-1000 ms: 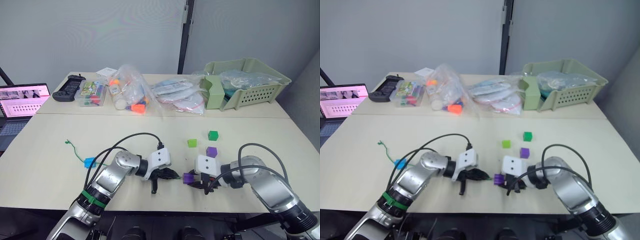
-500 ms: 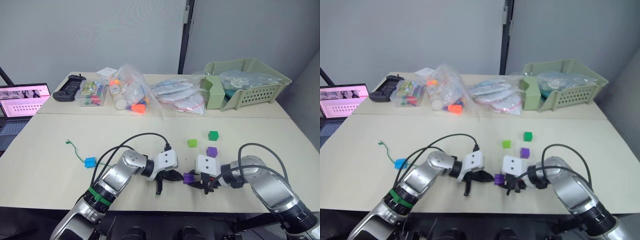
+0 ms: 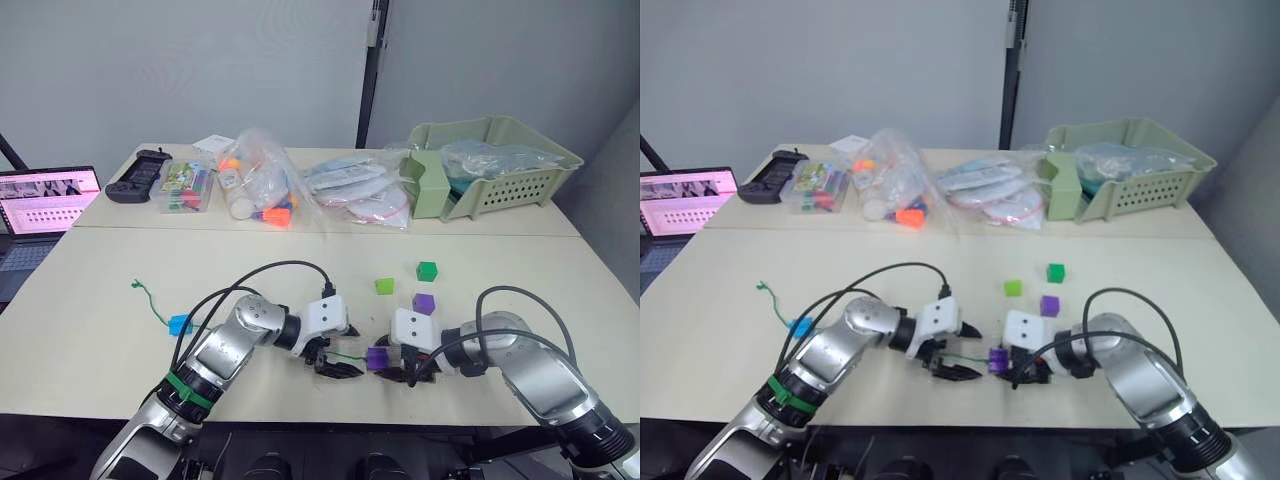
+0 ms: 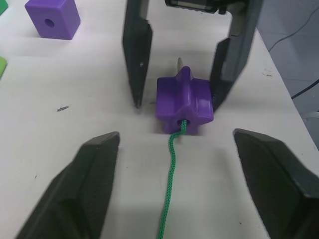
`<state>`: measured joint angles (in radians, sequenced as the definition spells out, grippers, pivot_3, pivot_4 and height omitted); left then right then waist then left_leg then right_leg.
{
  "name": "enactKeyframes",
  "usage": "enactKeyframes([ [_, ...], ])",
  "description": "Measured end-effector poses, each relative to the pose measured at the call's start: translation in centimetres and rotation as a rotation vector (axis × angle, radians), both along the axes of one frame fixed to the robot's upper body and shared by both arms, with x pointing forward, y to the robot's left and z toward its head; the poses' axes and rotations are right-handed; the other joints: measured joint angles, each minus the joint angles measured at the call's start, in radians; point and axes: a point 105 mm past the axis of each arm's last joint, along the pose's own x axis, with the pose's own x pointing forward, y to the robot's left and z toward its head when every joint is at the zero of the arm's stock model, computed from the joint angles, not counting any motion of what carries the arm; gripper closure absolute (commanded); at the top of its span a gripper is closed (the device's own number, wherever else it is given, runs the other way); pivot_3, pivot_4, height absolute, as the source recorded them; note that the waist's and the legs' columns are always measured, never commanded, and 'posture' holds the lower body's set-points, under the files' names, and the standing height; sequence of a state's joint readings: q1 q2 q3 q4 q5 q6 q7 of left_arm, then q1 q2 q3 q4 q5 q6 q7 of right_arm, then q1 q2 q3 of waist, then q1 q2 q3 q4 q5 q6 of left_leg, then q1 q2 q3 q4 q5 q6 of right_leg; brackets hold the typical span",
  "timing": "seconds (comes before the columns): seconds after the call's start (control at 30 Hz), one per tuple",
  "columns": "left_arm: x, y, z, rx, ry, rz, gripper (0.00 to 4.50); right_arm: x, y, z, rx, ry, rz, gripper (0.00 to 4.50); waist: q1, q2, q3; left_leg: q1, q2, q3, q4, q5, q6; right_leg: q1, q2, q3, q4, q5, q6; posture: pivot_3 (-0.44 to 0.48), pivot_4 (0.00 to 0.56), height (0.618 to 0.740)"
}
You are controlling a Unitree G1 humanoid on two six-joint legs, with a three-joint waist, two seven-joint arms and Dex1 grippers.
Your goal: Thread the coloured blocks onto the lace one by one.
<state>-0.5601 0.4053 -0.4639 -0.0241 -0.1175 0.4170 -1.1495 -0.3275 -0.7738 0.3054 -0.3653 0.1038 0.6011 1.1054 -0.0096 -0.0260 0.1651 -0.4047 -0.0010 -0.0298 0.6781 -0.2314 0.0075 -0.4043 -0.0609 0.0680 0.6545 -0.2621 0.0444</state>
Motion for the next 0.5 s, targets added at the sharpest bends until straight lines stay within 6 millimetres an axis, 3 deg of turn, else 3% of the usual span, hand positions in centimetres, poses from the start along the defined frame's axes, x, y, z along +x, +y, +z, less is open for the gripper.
enactKeyframes([
  [0.07,-0.1,-0.9,0.1,0.0,-0.016,-0.028,0.7,-0.2,-0.3,0.5,0.001,-0.009,0.003,0.04,0.003,0.0,0.0,0.0,0.0,0.0,0.0,0.0,0.0,0.0,0.0,0.0,0.0,0.0,0.0,0.0,0.15,0.74],
  [0.3,-0.3,-2.8,-1.3,0.031,-0.047,-0.066,0.7,-1.4,-3.0,0.1,-0.023,0.025,-0.066,0.04,0.005,0.0,0.0,0.0,0.0,0.002,-0.001,0.0,0.0,0.0,0.0,0.0,-0.002,0.0,0.0,0.0,0.15,0.74],
  [0.5,-0.3,-3.1,-1.5,0.029,-0.043,-0.058,0.7,-1.0,-3.8,-0.4,-0.023,0.009,-0.099,0.04,-0.003,0.0,0.0,0.0,0.0,0.002,-0.001,0.0,0.0,0.0,0.001,0.0,-0.001,0.0,0.0,0.0,0.15,0.74],
])
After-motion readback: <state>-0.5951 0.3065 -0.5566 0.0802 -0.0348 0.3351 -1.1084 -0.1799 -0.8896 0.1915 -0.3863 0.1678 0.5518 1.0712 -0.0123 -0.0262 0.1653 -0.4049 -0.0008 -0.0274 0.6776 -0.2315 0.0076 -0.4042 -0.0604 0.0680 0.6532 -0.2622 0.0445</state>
